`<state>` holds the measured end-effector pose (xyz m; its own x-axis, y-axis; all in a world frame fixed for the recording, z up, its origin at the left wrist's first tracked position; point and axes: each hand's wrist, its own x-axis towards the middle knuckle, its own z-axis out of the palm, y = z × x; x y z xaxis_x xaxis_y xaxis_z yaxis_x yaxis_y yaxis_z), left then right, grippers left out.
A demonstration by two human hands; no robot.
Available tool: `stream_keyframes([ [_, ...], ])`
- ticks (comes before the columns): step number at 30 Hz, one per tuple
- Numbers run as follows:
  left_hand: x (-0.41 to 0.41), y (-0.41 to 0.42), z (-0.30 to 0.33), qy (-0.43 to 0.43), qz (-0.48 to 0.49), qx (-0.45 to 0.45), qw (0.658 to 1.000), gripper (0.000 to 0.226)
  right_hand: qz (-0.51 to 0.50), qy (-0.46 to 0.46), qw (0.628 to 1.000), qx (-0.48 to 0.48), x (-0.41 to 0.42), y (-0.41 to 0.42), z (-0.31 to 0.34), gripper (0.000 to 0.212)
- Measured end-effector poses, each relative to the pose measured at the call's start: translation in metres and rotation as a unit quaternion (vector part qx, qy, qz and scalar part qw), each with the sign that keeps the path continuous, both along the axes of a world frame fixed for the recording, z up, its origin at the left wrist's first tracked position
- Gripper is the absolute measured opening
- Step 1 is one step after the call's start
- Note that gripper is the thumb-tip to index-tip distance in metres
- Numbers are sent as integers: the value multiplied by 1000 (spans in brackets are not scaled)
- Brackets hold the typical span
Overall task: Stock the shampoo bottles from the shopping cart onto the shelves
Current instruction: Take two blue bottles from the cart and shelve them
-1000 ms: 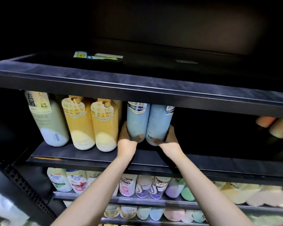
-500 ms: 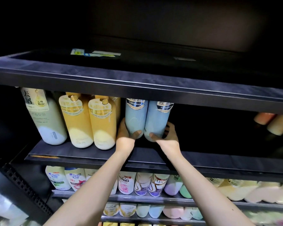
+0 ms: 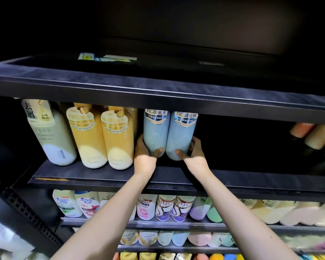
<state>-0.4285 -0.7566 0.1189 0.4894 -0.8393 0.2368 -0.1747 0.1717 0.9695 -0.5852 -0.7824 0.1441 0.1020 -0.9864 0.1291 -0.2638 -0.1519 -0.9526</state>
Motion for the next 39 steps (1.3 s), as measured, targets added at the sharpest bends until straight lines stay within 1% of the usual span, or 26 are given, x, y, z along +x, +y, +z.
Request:
stream_keyframes([
  [4, -1, 5, 1, -14, 19, 10, 1000, 77, 0, 23, 1000, -1, 3, -3, -1, 73],
  [8, -6, 12, -1, -72, 57, -3, 996, 75, -15, 55, 998, -27, 6, -4, -7, 69],
  [12, -9, 6, 0, -63, 80, 7, 995, 75, -8, 71, 997, -2, 5, -9, -3, 62],
  [15, -9, -8, 5, -56, 75, 41, 995, 77, -17, 98, 995, -1, 9, -14, 0, 59],
  [19, -3, -22, 8, -78, 70, 109, 989, 78, -18, 140, 990, 4, 9, -22, 2, 60],
  [24, -3, -26, 6, -84, 78, 128, 985, 76, -15, 146, 989, 11, 8, -24, 4, 64],
  [27, -7, -18, 6, -98, 82, 154, 980, 66, -9, 155, 988, 14, 8, -22, 3, 63],
  [28, -11, -10, 5, -114, 85, 160, 977, 61, -9, 164, 986, 18, 8, -20, 1, 62],
  [30, -20, 10, 6, -152, 80, 177, 969, 58, -20, 183, 983, 20, 8, -8, -3, 55],
  [31, -25, 24, 7, -180, 67, 193, 962, 57, -25, 211, 977, 6, 7, 4, -6, 52],
  [32, -28, 40, 9, -211, 47, 206, 954, 55, -26, 256, 966, -27, 6, 17, -8, 49],
  [33, -28, 56, 7, -240, 25, 210, 948, 56, -19, 305, 949, -76, 5, 32, -10, 47],
  [34, -28, 75, 5, -263, 6, 202, 943, 60, -10, 336, 932, -133, 4, 47, -14, 47],
  [35, -24, 95, 2, -286, -7, 195, 938, 64, 11, 346, 921, -179, 6, 63, -16, 47],
  [37, -13, 144, -5, -340, -13, 201, 919, 67, 84, 347, 909, -216, 14, 98, -24, 50],
  [39, 4, 197, -16, -392, -13, 251, 885, 66, 171, 356, 889, -229, 27, 135, -37, 51],
])
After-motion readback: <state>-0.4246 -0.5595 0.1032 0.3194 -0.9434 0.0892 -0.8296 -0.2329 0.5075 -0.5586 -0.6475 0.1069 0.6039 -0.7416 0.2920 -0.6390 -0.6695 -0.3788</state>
